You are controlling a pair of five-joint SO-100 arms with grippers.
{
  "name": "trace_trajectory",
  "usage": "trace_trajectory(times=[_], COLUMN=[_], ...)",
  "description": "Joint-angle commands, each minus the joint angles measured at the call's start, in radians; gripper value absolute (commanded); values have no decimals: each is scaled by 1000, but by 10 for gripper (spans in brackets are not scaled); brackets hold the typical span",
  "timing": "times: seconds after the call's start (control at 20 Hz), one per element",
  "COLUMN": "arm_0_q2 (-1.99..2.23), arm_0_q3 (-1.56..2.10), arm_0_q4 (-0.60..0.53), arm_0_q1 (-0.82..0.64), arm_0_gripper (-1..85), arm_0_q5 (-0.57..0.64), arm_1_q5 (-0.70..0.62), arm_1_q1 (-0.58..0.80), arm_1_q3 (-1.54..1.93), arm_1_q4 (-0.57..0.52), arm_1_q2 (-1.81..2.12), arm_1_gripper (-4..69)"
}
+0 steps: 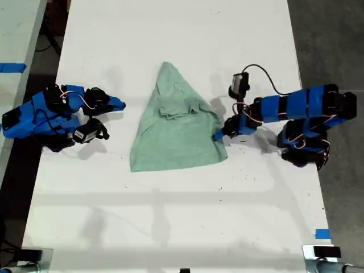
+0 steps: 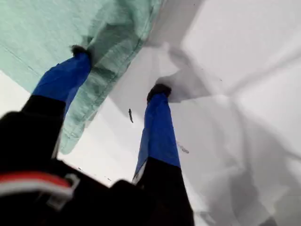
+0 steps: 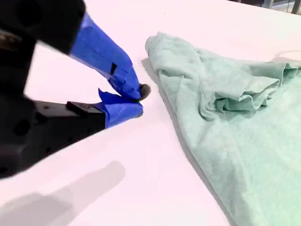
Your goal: Fold t shirt
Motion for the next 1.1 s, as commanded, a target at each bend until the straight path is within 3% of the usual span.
trace_trajectory(times=[0.0, 0.05, 0.15, 0.3, 0.7, 1.05], arm_0_q2=[8, 8, 8, 8, 8, 8], arm_0_q3=[43, 43, 43, 43, 43, 43], arm_0_q4=[3, 3, 3, 3, 3, 3], arm_0_q1=[11, 11, 12, 12, 11, 11], arm_0_gripper=[-2, -2, -2, -2, -2, -2], arm_0_q5=[-9, -9, -9, -9, -9, -8], arm_1_q5=[0, 0, 6, 12, -75, -141], arm_1_q1=[-29, -40, -52, -54, -12, -158], arm_1_q3=[-83, -98, -124, -143, -508, -1193], arm_1_q4=[-43, -51, -58, -46, 273, 400], arm_1_q2=[-52, -78, -126, -147, -198, -614], arm_1_gripper=[245, 215, 73, 10, 5, 1])
